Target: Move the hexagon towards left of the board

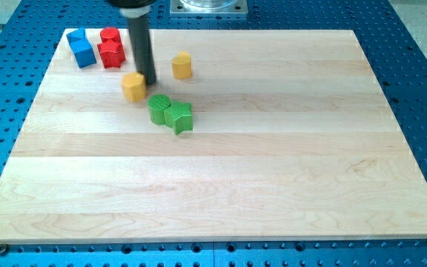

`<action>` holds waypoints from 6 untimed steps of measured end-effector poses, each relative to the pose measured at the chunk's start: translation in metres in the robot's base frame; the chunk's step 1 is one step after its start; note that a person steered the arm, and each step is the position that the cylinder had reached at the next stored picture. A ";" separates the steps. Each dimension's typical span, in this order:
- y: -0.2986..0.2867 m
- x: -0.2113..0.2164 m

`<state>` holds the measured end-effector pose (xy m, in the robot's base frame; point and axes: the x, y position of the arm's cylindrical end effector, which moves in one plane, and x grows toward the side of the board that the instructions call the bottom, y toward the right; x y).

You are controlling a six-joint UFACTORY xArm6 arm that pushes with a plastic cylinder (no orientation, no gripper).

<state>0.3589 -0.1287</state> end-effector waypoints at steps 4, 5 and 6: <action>-0.066 0.065; -0.015 0.089; -0.060 0.103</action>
